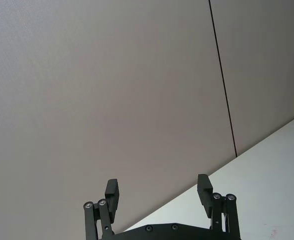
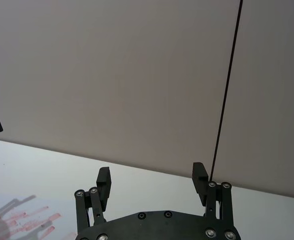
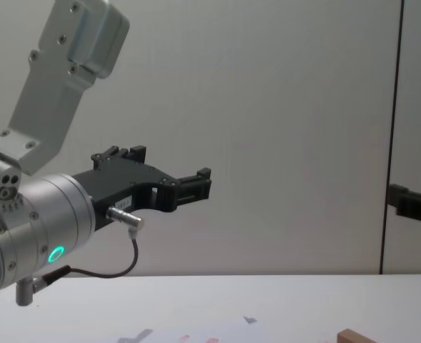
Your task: Use the one hand to pick up the stamp and affix it onto the A4 paper.
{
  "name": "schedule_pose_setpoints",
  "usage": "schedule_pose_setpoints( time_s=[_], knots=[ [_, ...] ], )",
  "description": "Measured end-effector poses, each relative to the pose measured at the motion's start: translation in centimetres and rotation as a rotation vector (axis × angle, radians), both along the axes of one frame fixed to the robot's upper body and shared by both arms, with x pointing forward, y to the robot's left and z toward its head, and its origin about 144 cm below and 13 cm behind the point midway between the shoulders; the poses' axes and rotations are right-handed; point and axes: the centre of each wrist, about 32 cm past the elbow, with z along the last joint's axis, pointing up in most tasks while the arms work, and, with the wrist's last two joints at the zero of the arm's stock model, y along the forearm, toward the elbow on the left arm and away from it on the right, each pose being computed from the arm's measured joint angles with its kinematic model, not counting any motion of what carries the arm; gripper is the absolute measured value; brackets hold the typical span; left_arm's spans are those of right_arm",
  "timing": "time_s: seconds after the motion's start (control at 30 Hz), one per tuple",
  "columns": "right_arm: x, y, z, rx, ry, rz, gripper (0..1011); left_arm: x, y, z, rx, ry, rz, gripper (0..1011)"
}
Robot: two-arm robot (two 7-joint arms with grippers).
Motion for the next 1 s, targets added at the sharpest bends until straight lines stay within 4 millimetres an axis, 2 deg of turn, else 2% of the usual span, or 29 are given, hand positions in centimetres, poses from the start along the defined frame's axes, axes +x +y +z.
schedule_pose_setpoints(
  time_s=[0.23,0.53,0.73,1.0],
  knots=[
    [-1.1,-1.3,0.0,-0.002,0.044,-0.006,1001,0.0,0.0,0.0,0.000,0.000,0.000,1001],
    [-1.9,-1.9,-0.2,-0.018,0.103,-0.014,1001,0.0,0.0,0.0,0.000,0.000,0.000,1002],
    [-1.9,-1.6,-0.5,-0.038,0.137,-0.009,1001,0.0,0.0,0.0,0.000,0.000,0.000,1002],
    [-1.3,-0.2,-1.4,-0.076,0.184,0.025,1001,0.0,0.0,0.0,0.000,0.000,0.000,1001]
  ],
)
